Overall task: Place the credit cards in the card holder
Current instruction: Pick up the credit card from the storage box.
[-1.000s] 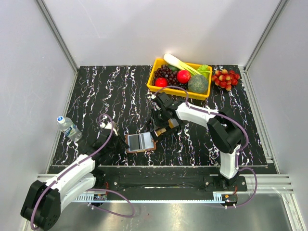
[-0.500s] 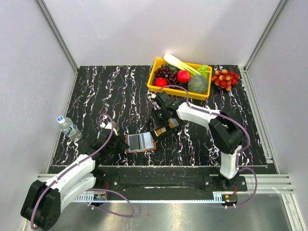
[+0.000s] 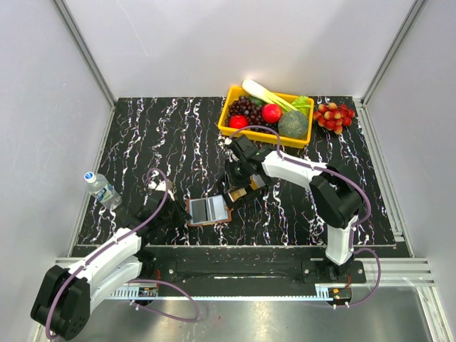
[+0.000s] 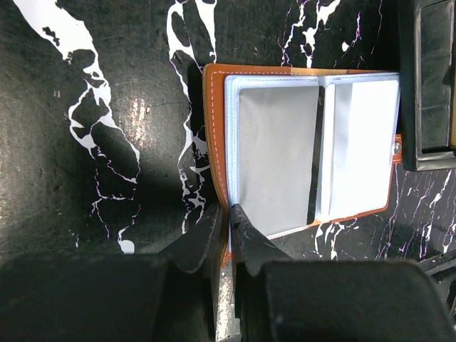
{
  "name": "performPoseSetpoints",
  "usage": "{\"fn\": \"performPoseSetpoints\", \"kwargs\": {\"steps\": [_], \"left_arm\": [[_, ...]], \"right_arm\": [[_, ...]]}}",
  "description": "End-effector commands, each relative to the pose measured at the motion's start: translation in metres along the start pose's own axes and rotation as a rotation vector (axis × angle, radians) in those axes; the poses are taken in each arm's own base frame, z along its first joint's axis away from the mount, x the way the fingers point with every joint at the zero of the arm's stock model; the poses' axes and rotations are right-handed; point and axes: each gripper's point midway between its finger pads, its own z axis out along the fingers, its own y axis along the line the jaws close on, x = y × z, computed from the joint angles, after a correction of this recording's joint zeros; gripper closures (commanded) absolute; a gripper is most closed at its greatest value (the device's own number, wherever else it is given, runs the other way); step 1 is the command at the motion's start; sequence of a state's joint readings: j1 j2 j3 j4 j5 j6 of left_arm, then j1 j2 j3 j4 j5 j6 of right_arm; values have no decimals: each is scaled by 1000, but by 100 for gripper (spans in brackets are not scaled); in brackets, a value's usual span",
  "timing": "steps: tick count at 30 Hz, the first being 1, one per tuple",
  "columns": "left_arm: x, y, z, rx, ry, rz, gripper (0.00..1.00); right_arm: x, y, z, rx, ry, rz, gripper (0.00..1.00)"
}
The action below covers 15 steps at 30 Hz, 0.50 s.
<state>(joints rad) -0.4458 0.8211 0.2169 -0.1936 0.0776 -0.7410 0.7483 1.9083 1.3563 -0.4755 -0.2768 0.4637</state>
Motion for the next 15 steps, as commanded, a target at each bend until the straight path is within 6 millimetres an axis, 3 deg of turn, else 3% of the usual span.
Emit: {"fn": "performPoseSetpoints", "kwargs": {"steps": [1, 15], "left_arm": [[-13, -18, -2, 59, -24, 17, 89], [-13, -17, -1, 55, -22, 18, 89]], "right_arm": [[-25, 31, -26, -82, -83, -28, 73], [-31, 26, -33, -77, -110, -14, 76]]}}
